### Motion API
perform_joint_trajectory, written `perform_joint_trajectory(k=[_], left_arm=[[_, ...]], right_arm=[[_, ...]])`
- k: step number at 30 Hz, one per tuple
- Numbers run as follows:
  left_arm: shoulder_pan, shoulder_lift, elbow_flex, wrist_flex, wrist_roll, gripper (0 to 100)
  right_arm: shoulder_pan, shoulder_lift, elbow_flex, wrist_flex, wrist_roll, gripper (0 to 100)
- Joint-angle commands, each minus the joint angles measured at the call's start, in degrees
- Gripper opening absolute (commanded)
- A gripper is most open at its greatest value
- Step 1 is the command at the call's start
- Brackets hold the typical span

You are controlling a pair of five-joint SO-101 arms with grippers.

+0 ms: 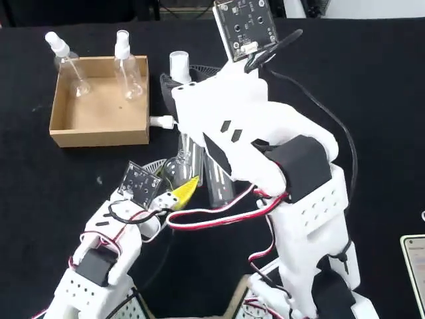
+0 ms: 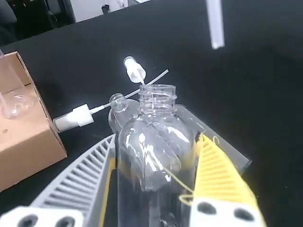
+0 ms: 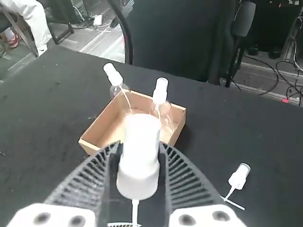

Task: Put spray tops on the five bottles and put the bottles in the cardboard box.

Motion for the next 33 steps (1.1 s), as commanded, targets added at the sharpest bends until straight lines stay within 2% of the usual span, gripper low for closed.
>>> perform_joint_trajectory(k=[1, 8, 20, 23, 27, 33], left_arm=[[-2.51, -2.2, -1.27, -0.7, 2.64, 18], [-7.25, -2.64, -8.66, 8.62, 11.52, 18], [-6.55, -2.64, -6.29, 8.7, 5.27, 18], [-6.55, -2.64, -4.18, 4.57, 6.77, 18], [-6.55, -2.2, 4.09, -7.74, 6.95, 18], [-6.55, -2.55, 2.07, -9.14, 8.35, 18]], right_arm=[[-0.79, -2.07, 0.04, -1.23, -0.26, 2.2], [-0.7, -2.24, -0.57, 0.62, -0.26, 2.2], [-0.7, -4.0, 2.86, -4.75, -0.18, 2.2], [-0.7, -3.82, 2.86, -4.75, -0.18, 2.2], [-0.7, -3.91, 2.77, -4.75, -0.18, 2.2], [2.29, -3.82, 3.3, -5.98, -0.18, 2.2]])
